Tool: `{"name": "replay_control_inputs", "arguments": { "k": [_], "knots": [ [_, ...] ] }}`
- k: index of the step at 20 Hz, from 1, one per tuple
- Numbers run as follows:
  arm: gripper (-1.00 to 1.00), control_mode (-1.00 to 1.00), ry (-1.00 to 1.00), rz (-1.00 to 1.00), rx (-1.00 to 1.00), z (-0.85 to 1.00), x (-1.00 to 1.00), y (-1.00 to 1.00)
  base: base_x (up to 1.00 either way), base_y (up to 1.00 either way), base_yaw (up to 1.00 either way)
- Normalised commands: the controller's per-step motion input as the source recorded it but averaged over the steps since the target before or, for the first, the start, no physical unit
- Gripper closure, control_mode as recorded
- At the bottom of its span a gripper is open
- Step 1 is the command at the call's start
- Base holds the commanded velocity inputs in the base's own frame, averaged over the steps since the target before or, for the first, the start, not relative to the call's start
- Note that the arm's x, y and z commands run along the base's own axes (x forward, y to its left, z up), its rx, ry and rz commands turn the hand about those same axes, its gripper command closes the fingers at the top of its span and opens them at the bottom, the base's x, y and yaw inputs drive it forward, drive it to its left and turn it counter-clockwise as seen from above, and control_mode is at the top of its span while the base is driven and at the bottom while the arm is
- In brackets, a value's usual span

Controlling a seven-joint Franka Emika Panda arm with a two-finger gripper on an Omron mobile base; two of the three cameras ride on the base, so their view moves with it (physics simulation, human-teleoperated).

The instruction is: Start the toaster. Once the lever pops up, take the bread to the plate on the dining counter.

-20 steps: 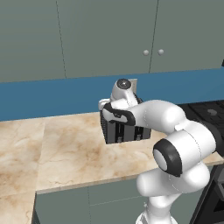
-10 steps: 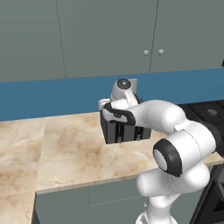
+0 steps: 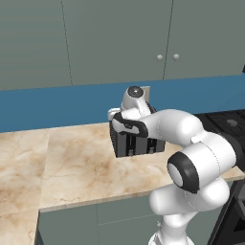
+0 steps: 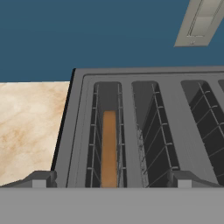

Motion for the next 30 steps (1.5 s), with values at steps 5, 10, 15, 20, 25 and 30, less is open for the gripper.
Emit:
{"name": "replay_control_inputs", "arguments": {
  "k": [5,10,15,20,25,30],
  "knots": [
    [-1.00,-1.00,0.00,0.00,0.00,0.00,0.00,0.00,0.00,0.00,0.00],
    [-1.00,-1.00,0.00,0.00,0.00,0.00,0.00,0.00,0.00,0.00,0.00],
    [-1.00,-1.00,0.00,0.00,0.00,0.00,0.00,0.00,0.00,0.00,0.00],
    [-1.00,-1.00,0.00,0.00,0.00,0.00,0.00,0.00,0.00,0.00,0.00],
    [-1.00,-1.00,0.00,0.00,0.00,0.00,0.00,0.00,0.00,0.00,0.00],
    [-1.00,-1.00,0.00,0.00,0.00,0.00,0.00,0.00,0.00,0.00,0.00]
  ]
}}
